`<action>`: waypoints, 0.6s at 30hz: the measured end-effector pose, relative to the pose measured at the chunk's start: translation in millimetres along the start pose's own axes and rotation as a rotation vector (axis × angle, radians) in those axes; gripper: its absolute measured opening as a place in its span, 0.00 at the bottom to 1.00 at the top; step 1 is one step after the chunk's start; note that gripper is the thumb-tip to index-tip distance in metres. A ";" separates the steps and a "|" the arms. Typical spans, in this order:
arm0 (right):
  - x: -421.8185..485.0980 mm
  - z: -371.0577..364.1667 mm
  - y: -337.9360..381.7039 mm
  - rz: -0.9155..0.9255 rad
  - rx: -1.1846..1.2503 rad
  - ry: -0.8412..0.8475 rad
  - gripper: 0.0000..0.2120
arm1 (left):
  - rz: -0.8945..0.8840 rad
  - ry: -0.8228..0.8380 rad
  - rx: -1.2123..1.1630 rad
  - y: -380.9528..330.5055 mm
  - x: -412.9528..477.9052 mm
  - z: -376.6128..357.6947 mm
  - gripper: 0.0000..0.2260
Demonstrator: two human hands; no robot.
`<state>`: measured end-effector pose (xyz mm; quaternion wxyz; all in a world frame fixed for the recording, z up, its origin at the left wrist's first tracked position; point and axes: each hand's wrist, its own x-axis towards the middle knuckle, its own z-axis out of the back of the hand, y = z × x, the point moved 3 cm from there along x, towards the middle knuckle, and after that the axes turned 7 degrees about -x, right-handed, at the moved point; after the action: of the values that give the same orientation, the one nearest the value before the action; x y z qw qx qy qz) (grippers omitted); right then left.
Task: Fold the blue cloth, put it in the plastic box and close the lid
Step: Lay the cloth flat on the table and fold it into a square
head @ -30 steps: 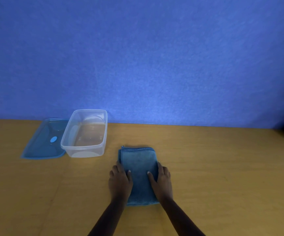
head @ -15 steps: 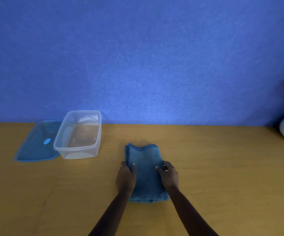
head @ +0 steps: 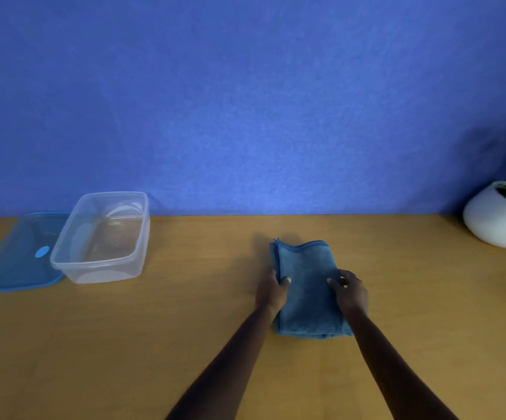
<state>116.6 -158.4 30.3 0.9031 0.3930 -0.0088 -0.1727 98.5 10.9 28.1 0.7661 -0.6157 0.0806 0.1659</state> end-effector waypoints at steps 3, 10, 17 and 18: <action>11.0 12.1 -9.9 -0.015 -0.045 -0.024 0.17 | 0.032 0.054 -0.022 -3.1 2.4 -19.1 0.14; 9.2 8.2 -26.4 0.048 -0.336 0.039 0.21 | -0.027 0.063 0.197 5.8 5.1 -32.9 0.35; -8.5 -24.5 -30.1 0.341 -0.882 0.108 0.27 | -0.510 0.159 0.817 13.1 -6.9 -53.1 0.29; -11.5 -27.7 -30.8 0.345 -0.925 0.122 0.28 | -0.505 0.202 0.854 19.2 -8.1 -55.4 0.30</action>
<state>100.5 -154.7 -9.4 0.9972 -0.0467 0.0567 0.0168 88.7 -40.5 0.5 0.9542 -0.2606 0.0637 -0.1327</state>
